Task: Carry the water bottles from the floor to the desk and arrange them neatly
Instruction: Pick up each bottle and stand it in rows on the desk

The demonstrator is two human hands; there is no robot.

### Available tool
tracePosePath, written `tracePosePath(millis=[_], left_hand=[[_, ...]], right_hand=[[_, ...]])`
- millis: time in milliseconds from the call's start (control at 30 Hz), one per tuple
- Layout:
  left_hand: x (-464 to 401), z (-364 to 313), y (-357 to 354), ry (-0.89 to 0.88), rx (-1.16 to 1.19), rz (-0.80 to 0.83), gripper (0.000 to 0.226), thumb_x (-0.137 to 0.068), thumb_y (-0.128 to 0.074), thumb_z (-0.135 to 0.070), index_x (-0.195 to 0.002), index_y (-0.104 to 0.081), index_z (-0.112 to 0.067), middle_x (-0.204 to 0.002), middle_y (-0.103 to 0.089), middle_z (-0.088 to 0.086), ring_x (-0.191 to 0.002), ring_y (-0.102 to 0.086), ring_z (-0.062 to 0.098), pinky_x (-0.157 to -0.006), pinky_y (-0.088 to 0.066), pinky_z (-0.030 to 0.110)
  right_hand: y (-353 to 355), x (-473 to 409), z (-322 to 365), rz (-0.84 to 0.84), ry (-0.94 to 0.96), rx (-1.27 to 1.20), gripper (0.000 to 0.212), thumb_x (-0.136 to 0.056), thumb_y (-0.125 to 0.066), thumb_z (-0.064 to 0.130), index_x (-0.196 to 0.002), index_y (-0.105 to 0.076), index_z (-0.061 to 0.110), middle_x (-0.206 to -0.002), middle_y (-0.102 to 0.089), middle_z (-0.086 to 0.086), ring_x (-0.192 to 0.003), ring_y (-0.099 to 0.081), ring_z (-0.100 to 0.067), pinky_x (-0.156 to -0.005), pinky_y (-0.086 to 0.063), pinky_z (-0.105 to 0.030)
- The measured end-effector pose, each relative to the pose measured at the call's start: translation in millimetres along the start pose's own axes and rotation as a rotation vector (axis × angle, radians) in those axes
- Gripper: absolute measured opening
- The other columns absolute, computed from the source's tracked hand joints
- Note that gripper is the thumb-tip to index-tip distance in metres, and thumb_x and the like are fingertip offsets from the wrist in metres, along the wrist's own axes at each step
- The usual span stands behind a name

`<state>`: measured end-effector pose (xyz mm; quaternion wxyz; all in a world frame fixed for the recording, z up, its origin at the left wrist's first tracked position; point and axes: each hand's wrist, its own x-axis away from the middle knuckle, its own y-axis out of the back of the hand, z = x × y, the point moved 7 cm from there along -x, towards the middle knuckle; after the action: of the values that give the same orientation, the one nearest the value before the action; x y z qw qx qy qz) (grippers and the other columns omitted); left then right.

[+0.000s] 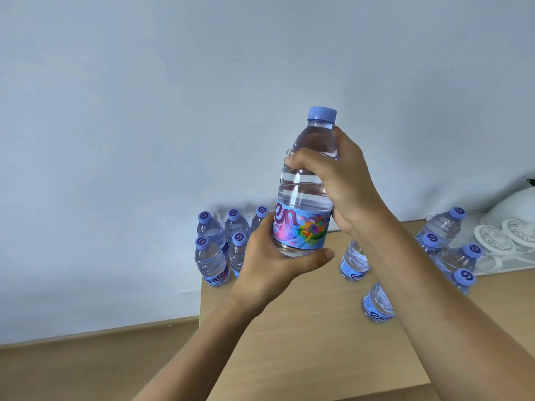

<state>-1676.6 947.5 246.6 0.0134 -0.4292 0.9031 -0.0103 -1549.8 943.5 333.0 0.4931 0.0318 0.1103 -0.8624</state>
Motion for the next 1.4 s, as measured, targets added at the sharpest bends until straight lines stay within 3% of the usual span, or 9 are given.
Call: tracePosePath(millis=[300,433,533,633,767,933,1167,1300,1400], left_hand=[[-3.7,-2.4,-7.9,0.071,0.143,0.243,0.055,-0.063,-0.085,-0.009,-0.113,-0.062,-0.009,-0.094,-0.073,0.001,-0.087,-0.069,0.015,-0.071,-0.055,0.025],[-3.5,0.0,-6.3,0.06,0.132,0.159,0.051,-0.06,-0.087,-0.015,-0.106,-0.065,-0.012,-0.091,-0.073,0.005,-0.083,-0.07,0.016,-0.069,-0.056,0.026],[-4.1,2.3,-4.5,0.039,0.068,0.054,0.053,-0.059,-0.088,-0.017,-0.106,-0.064,-0.013,-0.092,-0.074,0.003,-0.082,-0.071,0.015,-0.069,-0.057,0.025],[-4.6,3.3,-4.1,0.021,0.013,-0.014,0.057,-0.058,-0.088,-0.018,-0.109,-0.062,-0.012,-0.095,-0.074,0.001,-0.084,-0.072,0.015,-0.071,-0.057,0.024],[-2.8,5.8,-6.2,0.033,0.053,0.034,0.062,-0.059,-0.09,-0.019,-0.113,-0.061,-0.013,-0.1,-0.074,0.003,-0.09,-0.071,0.018,-0.075,-0.058,0.028],[-0.6,1.4,-11.1,0.058,0.245,0.156,0.068,-0.058,-0.086,-0.019,-0.117,-0.056,-0.003,-0.099,-0.07,0.011,-0.088,-0.066,0.022,-0.072,-0.054,0.029],[-1.9,0.3,-10.5,0.073,0.205,0.152,0.054,-0.057,-0.086,-0.02,-0.105,-0.066,-0.006,-0.091,-0.073,0.006,-0.083,-0.069,0.019,-0.071,-0.055,0.028],[-3.0,2.6,-4.9,0.052,0.08,0.004,0.049,-0.061,-0.088,-0.015,-0.103,-0.065,-0.006,-0.085,-0.073,0.005,-0.075,-0.069,0.016,-0.068,-0.055,0.028],[0.9,5.5,-5.5,0.069,0.038,-0.036,0.051,-0.058,-0.089,-0.019,-0.103,-0.064,-0.013,-0.088,-0.074,0.002,-0.077,-0.07,0.013,-0.068,-0.056,0.025]], right_hand=[[-5.8,-9.5,0.6,0.202,-0.098,-0.141,0.013,-0.068,-0.066,0.006,-0.079,-0.063,0.011,-0.079,-0.067,-0.006,-0.075,-0.067,-0.027,-0.068,-0.058,-0.038],[-5.5,-7.9,0.7,0.173,-0.057,-0.034,0.022,-0.071,-0.071,0.011,-0.09,-0.06,0.01,-0.084,-0.068,-0.003,-0.085,-0.071,-0.03,-0.073,-0.061,-0.041],[-2.6,-5.3,0.9,0.079,-0.026,0.103,0.031,-0.072,-0.079,0.016,-0.096,-0.061,0.015,-0.095,-0.069,-0.005,-0.078,-0.072,-0.019,-0.062,-0.057,-0.028],[-2.3,-3.2,-1.8,0.033,-0.027,0.13,0.035,-0.073,-0.084,0.011,-0.099,-0.06,0.012,-0.099,-0.068,-0.012,-0.075,-0.072,-0.021,-0.065,-0.06,-0.035],[-1.2,-4.1,-2.2,0.022,-0.044,0.072,0.034,-0.066,-0.08,0.007,-0.094,-0.061,0.01,-0.093,-0.066,-0.01,-0.069,-0.07,-0.022,-0.063,-0.059,-0.038],[-2.8,-8.0,1.8,0.154,-0.065,-0.054,0.026,-0.065,-0.075,0.01,-0.089,-0.064,0.01,-0.085,-0.066,-0.011,-0.072,-0.068,-0.028,-0.063,-0.057,-0.037],[-4.4,-7.7,5.6,0.196,-0.035,0.034,0.034,-0.067,-0.079,0.018,-0.097,-0.064,0.016,-0.102,-0.07,-0.014,-0.085,-0.072,-0.028,-0.073,-0.059,-0.039],[-2.0,-2.6,1.4,0.04,-0.009,0.196,0.052,-0.066,-0.087,0.028,-0.109,-0.06,0.016,-0.107,-0.069,0.002,-0.095,-0.071,-0.019,-0.078,-0.059,-0.037],[-1.8,2.6,-3.7,-0.02,0.015,0.24,0.047,-0.071,-0.087,0.017,-0.108,-0.059,0.015,-0.102,-0.067,0.011,-0.095,-0.068,-0.007,-0.077,-0.058,-0.029]])
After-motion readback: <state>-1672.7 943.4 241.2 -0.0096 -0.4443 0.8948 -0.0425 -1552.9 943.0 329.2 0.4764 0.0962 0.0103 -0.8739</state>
